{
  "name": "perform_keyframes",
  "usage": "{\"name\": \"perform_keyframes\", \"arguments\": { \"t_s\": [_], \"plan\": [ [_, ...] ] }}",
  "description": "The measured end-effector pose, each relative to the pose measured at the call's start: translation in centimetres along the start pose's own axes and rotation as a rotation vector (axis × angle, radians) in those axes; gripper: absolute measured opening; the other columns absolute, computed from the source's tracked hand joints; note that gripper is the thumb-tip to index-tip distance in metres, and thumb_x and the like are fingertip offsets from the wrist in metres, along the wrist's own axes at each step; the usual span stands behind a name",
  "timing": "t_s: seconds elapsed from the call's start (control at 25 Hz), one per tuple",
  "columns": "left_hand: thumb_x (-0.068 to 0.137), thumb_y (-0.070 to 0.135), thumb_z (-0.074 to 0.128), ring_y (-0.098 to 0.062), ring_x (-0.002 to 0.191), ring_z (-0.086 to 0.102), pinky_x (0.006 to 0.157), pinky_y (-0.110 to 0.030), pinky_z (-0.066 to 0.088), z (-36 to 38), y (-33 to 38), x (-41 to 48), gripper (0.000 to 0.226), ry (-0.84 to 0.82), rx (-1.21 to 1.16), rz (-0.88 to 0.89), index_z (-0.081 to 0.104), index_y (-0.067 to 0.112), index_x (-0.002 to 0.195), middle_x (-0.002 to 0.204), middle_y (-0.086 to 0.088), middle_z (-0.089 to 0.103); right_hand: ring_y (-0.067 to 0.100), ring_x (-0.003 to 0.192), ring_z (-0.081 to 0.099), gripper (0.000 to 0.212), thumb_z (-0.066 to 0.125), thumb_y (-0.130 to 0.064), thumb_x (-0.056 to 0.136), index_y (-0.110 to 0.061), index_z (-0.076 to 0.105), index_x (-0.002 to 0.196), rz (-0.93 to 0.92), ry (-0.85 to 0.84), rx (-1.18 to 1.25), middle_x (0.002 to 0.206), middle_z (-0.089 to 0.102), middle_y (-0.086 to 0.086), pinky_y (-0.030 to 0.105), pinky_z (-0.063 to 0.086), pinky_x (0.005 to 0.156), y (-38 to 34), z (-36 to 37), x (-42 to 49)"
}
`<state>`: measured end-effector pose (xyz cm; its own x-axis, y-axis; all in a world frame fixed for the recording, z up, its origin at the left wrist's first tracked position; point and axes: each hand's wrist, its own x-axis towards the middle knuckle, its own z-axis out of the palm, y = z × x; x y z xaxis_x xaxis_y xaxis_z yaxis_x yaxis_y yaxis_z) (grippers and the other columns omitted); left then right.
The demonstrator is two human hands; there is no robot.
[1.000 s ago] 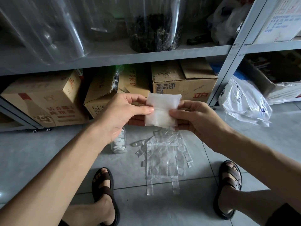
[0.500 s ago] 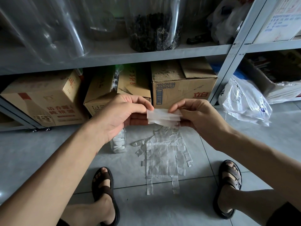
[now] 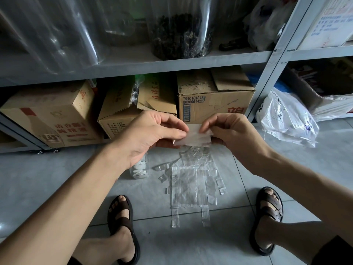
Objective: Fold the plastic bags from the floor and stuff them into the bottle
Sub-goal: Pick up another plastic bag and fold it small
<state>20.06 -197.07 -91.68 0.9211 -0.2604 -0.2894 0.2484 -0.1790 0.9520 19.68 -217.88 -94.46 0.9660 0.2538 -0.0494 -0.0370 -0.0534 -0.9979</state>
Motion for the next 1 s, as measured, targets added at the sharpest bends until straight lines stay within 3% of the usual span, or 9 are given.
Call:
{"name": "perform_keyframes", "arguments": {
  "t_s": [0.08,0.2,0.32,0.44,0.56,0.68,0.76,0.88,1.0],
  "plan": [
    [0.077,-0.005,0.075,-0.009,0.061,0.062,0.062,-0.019,0.055,0.0,-0.2,0.1,0.015,0.033,0.067,0.052,0.077,0.010,0.080,0.068,-0.003,0.070,0.016,0.075,0.063,0.035,0.043,0.014,0.092,-0.005,0.066,0.074,0.046,-0.006,0.048,0.077,0.065,0.006,0.024,0.055,0.068,-0.1,0.1,0.1],
    [0.075,0.001,0.082,-0.016,0.069,0.065,0.074,-0.032,0.056,0.1,-0.4,0.1,0.016,0.035,0.178,0.139,0.079,0.016,0.081,0.076,-0.008,0.074,0.015,0.071,0.060,0.032,0.042,0.007,0.091,-0.008,0.063,0.074,0.091,-0.031,0.117,0.074,0.061,0.005,0.026,0.053,0.064,-0.6,0.0,0.0],
    [0.073,0.001,0.084,-0.027,0.075,0.069,0.084,-0.044,0.058,0.2,-0.4,0.0,0.021,0.016,0.292,0.195,0.080,0.018,0.085,0.083,-0.010,0.076,0.018,0.074,0.063,0.015,0.061,-0.004,0.092,-0.007,0.072,0.082,0.041,-0.143,-0.037,0.082,0.069,0.014,0.026,0.051,0.067,-0.8,0.2,-0.4],
    [0.070,0.000,0.086,-0.034,0.079,0.069,0.088,-0.052,0.055,-0.1,-0.2,0.0,0.025,0.018,0.347,0.184,0.079,0.019,0.085,0.086,-0.015,0.075,0.012,0.068,0.067,0.012,0.077,0.002,0.078,-0.008,0.077,0.084,0.028,-0.143,-0.140,0.077,0.074,0.006,0.020,0.054,0.068,-0.8,0.3,-0.5],
    [0.069,-0.001,0.085,-0.021,0.072,0.061,0.078,-0.041,0.055,-0.6,-0.1,0.0,0.026,0.039,0.339,0.175,0.079,0.019,0.083,0.088,-0.023,0.072,0.011,0.066,0.067,0.015,0.078,0.004,0.075,-0.009,0.077,0.084,0.062,-0.131,-0.159,0.073,0.074,0.004,0.017,0.054,0.068,-0.9,0.0,-0.3],
    [0.070,-0.002,0.084,-0.024,0.073,0.061,0.077,-0.041,0.054,-1.1,0.0,0.0,0.026,0.052,0.335,0.179,0.079,0.020,0.083,0.090,-0.026,0.071,0.016,0.068,0.068,0.016,0.078,0.008,0.072,-0.003,0.078,0.084,0.102,-0.113,-0.104,0.078,0.075,0.012,0.021,0.058,0.073,-0.9,-0.1,-0.2],
    [0.071,-0.003,0.084,-0.024,0.077,0.066,0.083,-0.047,0.057,-1.1,0.0,0.0,0.025,0.071,0.322,0.169,0.078,0.018,0.083,0.089,-0.019,0.074,0.015,0.067,0.068,0.016,0.078,0.008,0.071,-0.004,0.078,0.082,0.111,-0.094,-0.087,0.075,0.075,0.010,0.022,0.058,0.074,-1.0,0.0,-0.3],
    [0.070,-0.010,0.081,-0.019,0.080,0.069,0.080,-0.039,0.060,-1.2,-0.2,0.3,0.030,0.132,0.254,0.183,0.072,0.016,0.083,0.084,-0.006,0.074,0.011,0.070,0.069,0.019,0.078,0.010,0.072,-0.005,0.078,0.083,0.105,-0.034,-0.088,0.074,0.075,0.005,0.019,0.056,0.075,-0.9,0.1,-0.3],
    [0.072,-0.012,0.077,-0.021,0.081,0.069,0.083,-0.036,0.055,-1.7,-0.3,0.7,0.032,0.222,0.106,0.154,0.066,0.014,0.085,0.083,-0.006,0.072,0.009,0.073,0.070,0.020,0.077,0.010,0.073,-0.007,0.078,0.084,0.085,0.030,-0.060,0.077,0.075,0.005,0.015,0.053,0.074,-0.7,0.3,-0.2]
  ]
}}
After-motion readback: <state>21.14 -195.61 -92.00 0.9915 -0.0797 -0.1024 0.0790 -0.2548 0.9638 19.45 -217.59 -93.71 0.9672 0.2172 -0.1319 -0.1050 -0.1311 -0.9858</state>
